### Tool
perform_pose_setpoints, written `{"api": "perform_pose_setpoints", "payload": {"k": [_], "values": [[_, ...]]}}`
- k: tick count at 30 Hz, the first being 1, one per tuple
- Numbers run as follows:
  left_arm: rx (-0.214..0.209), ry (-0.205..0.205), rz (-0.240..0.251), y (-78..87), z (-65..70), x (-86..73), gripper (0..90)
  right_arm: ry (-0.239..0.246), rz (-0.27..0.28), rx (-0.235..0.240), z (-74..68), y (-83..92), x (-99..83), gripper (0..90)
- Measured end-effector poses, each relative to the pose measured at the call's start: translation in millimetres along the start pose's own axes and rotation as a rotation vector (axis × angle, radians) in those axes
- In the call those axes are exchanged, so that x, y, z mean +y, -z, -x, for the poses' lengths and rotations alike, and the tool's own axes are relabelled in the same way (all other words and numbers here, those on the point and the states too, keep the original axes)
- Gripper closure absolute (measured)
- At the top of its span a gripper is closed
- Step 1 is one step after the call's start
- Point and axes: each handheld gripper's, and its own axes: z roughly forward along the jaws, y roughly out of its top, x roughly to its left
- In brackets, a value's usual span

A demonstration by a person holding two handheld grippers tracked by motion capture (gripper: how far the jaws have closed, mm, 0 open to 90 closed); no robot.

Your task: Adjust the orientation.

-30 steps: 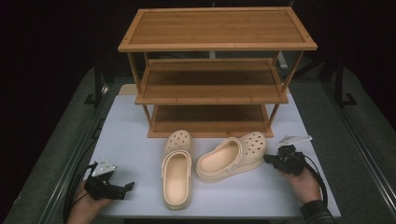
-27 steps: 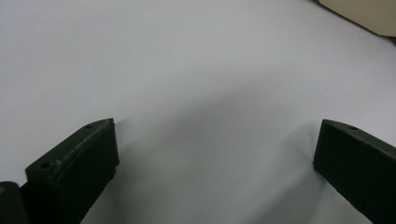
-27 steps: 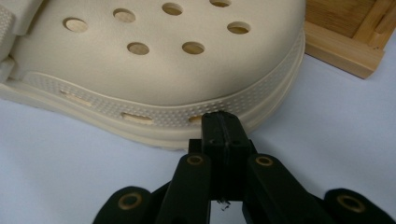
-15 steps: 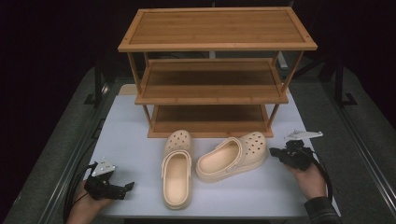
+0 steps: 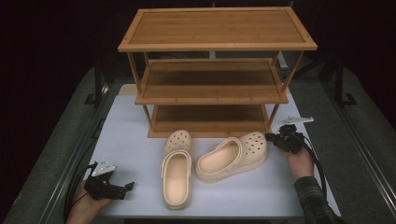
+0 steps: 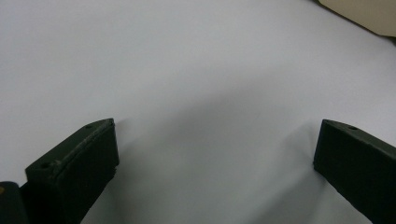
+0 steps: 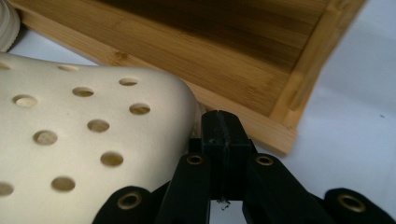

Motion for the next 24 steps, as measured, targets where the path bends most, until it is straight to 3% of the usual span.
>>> {"api": "perform_pose_setpoints", "payload": {"k": [12, 18, 20, 24], "values": [[0.0, 0.0, -0.001, 0.0, 0.0, 0.1, 0.0, 0.047, -0.003, 0.031, -10.9, -6.4, 2.1, 89.7], [0.0, 0.0, 0.0, -0.1, 0.0, 0.0, 0.0, 0.03, 0.029, 0.013, -13.8, 11.9, 5.7, 78.3], [0.0, 0.0, 0.001, -0.2, 0.0, 0.0, 0.0, 0.012, 0.065, 0.044, -17.5, 24.2, 11.0, 74.9], [0.0, 0.0, 0.0, -0.2, 0.0, 0.1, 0.0, 0.025, 0.091, 0.111, -35.1, 34.1, 21.6, 70.7]]}}
